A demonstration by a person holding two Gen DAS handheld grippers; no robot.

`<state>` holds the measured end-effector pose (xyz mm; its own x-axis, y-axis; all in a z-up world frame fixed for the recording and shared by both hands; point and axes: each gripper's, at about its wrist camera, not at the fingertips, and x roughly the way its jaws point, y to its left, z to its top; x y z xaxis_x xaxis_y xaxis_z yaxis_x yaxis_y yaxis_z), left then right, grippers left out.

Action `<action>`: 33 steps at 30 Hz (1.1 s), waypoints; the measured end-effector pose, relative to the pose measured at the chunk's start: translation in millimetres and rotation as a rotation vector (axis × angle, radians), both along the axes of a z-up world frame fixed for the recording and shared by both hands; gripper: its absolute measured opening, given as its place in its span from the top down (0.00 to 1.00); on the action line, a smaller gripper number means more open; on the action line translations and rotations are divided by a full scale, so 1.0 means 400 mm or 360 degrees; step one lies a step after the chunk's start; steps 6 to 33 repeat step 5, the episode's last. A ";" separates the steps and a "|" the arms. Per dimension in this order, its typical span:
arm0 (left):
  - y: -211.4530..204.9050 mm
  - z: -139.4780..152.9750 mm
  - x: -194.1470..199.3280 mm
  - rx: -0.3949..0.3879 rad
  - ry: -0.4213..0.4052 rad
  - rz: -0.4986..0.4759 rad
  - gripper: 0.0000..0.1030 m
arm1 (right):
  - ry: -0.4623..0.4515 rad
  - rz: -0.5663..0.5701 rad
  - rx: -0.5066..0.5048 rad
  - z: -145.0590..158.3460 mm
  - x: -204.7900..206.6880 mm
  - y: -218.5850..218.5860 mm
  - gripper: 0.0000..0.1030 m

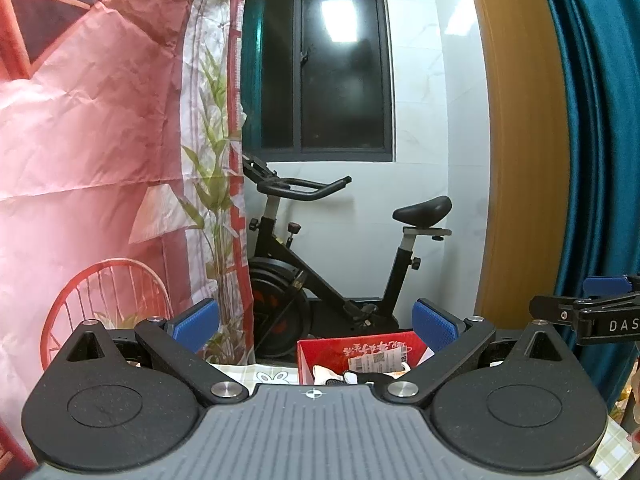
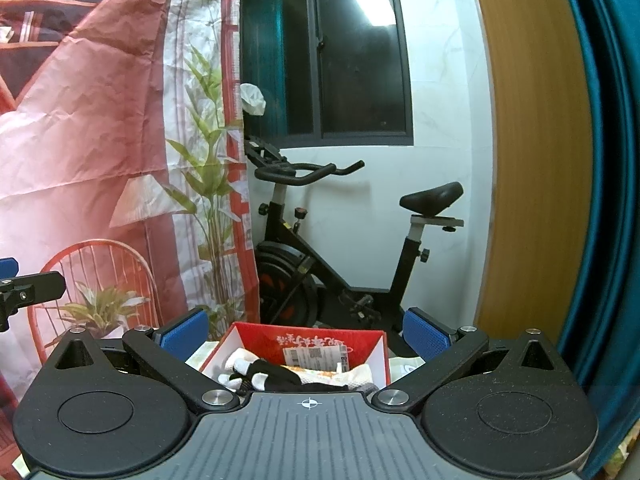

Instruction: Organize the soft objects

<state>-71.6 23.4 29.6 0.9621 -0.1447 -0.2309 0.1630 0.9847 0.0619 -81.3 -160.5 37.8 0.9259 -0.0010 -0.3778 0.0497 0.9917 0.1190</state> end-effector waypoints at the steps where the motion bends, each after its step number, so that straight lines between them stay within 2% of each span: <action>1: 0.000 -0.001 0.000 0.0002 -0.0002 -0.0001 0.00 | 0.0000 0.0001 0.0000 0.000 0.000 -0.001 0.00; 33: 0.003 -0.003 0.001 -0.0002 -0.0004 0.0003 0.00 | -0.0001 0.0002 -0.0001 0.001 0.000 0.000 0.00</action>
